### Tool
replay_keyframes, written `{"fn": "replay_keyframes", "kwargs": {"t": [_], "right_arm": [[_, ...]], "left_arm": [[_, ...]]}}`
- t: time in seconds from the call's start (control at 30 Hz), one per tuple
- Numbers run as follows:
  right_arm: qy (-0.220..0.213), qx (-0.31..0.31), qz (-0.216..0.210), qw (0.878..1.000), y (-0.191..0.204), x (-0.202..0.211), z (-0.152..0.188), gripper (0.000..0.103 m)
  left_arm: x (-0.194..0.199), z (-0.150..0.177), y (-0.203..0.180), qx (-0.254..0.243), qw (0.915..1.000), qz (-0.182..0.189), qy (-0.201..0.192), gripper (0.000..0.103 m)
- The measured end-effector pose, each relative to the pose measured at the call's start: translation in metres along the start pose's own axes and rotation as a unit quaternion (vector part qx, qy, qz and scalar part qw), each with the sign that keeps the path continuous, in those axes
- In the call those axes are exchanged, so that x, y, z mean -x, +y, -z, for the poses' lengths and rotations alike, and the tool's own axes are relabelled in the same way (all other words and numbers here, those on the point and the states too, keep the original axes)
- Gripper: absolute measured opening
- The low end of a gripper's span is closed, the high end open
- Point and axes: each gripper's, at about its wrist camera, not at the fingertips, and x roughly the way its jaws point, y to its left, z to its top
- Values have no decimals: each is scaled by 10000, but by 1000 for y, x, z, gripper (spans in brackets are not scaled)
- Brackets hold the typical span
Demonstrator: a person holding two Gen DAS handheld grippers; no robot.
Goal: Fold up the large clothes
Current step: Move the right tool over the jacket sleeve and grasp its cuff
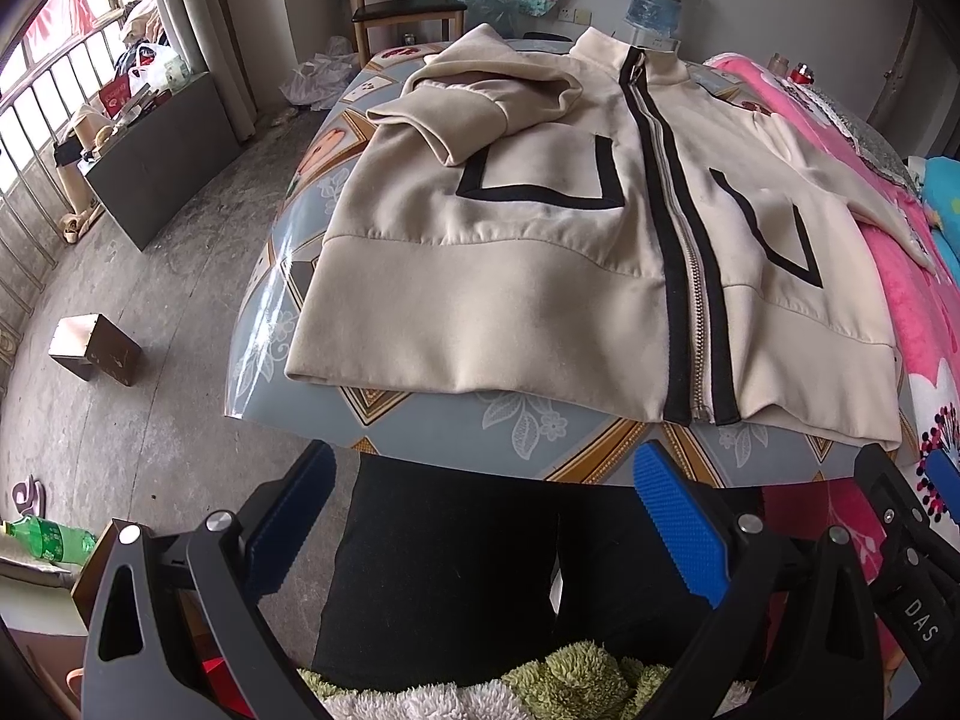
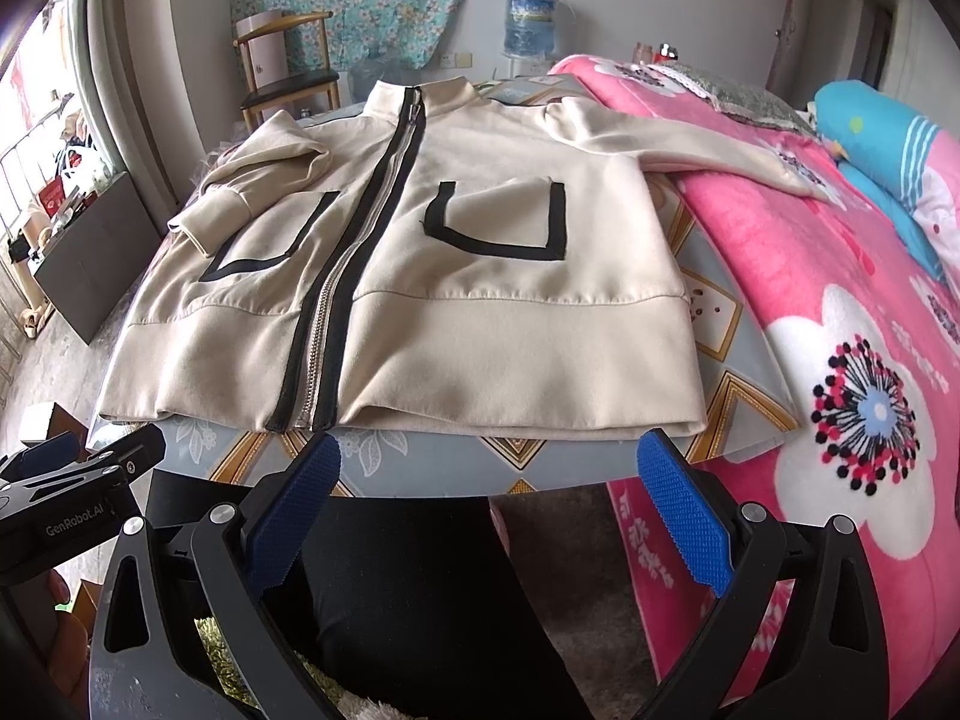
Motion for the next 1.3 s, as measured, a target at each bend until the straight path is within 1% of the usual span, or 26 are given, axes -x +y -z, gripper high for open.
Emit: {"fn": "replay_keyframes", "kwargs": {"t": [0.2,0.27,0.37,0.47,0.57,0.7,0.8,0.9,1.0,1.07,1.17,1.2,1.3], "right_arm": [[57,41,-22,10000,5,-7,-4,96],[107,32,-102,9999,8,-9,-7,96],[4,32,-84,10000,13,-8,-14,96],[-265,77,55,9996,18,-2,-24,96],[-512,189,218,9983,23,2,-34,96],[-523,395,367,9972,33,-2,-49,96],[-649,442,363,9963,38,-1,-55,96],[-693,438,122,9966,42,-2,-63,96],[-764,564,-105,9954,50,-4,-75,96],[-842,705,-340,9934,55,-6,-86,96],[-948,763,-890,9886,61,-8,-104,96],[-948,722,-1107,9867,61,-11,-113,96],[-912,596,-1558,9818,64,-23,-134,96]], "left_arm": [[-4,-2,5,11,10000,0,-8,98],[-5,-3,8,13,10000,-3,-27,98],[-6,-9,13,-28,9999,-76,-99,98],[-5,-18,21,-57,9996,-132,-244,98],[-3,-30,32,-48,9989,-101,-466,98],[1,-48,47,36,9959,39,-907,98],[4,-63,56,3,9938,283,-1078,98],[10,-79,63,-3,9906,615,-1220,98],[13,-92,67,-16,9883,732,-1336,98],[16,-99,69,-25,9865,775,-1441,98],[18,-112,71,10,9836,939,-1539,98],[18,-116,73,43,9826,996,-1568,98],[15,-127,75,119,9804,1133,-1610,98]]}}
